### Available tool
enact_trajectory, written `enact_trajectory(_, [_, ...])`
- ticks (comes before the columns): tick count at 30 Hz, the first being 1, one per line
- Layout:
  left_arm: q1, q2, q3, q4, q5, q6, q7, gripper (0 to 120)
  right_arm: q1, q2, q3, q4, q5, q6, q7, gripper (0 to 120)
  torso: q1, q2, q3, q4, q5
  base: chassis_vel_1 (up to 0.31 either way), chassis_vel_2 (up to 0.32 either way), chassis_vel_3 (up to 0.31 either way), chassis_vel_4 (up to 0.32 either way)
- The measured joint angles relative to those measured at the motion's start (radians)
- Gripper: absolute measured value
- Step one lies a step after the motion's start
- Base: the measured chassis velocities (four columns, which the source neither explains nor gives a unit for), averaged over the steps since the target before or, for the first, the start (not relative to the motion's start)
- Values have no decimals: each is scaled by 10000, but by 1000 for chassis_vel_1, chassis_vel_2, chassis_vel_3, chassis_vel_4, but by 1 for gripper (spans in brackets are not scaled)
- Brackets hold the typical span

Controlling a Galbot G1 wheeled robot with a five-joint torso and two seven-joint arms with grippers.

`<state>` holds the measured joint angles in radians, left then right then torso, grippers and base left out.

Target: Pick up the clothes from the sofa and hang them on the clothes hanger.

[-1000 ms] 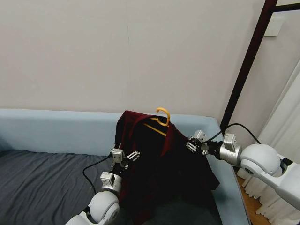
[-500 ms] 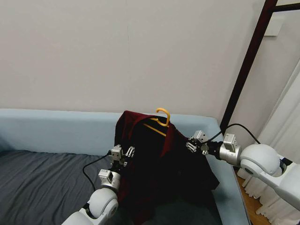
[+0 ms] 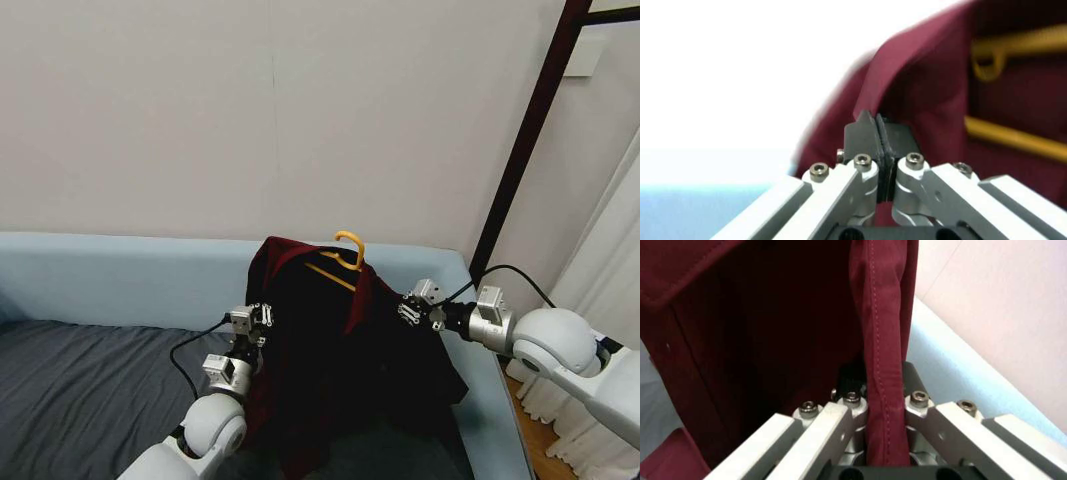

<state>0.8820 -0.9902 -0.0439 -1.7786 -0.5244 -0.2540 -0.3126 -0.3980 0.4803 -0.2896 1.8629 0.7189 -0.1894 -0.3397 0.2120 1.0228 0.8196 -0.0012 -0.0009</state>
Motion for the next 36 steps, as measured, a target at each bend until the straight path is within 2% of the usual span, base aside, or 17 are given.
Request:
enact_trajectory(2, [-160, 170, -65, -4, 58, -4, 45, 0, -13, 2, 0, -6, -73, -13, 52, 1, 1, 0, 0, 0, 0, 0, 0, 0, 0])
enact_trajectory(9, [-1302, 1383, -209, 113, 435, 459, -34, 0, -23, -46, 94, -37, -793, -295, -110, 1, 1, 0, 0, -1, -1, 0, 0, 0, 0])
enact_trajectory(11, [-1375, 1458, -205, 126, 464, 497, -33, 0, -21, -46, 107, -39, -830, -298, -164, 1, 1, 0, 0, -1, -1, 0, 0, 0, 0])
enact_trajectory(15, [-2524, 2258, 336, 253, 294, 890, -14, 0, 31, -35, 176, -59, -947, -283, -710, 1, 1, 0, 0, 0, -1, 0, 0, 0, 0])
enact_trajectory(18, [-3106, 2462, 705, 348, 29, 966, 17, 0, 58, 11, 172, -59, -920, -282, -746, 1, 1, 0, 0, -2, 0, 0, 0, 0, 0])
enact_trajectory(25, [-3390, 2354, 1095, 148, -312, 1056, 141, 0, 13, 1, 130, -35, -907, -429, -679, 1, 1, 0, 0, -1, 0, 0, 0, 0, 0])
enact_trajectory(36, [-2327, 1901, 1146, -808, 256, 1045, 289, 0, 46, 53, 15, -6, -803, -818, 227, 1, 0, 0, -1, 0, 2, 0, 0, 0, 0])
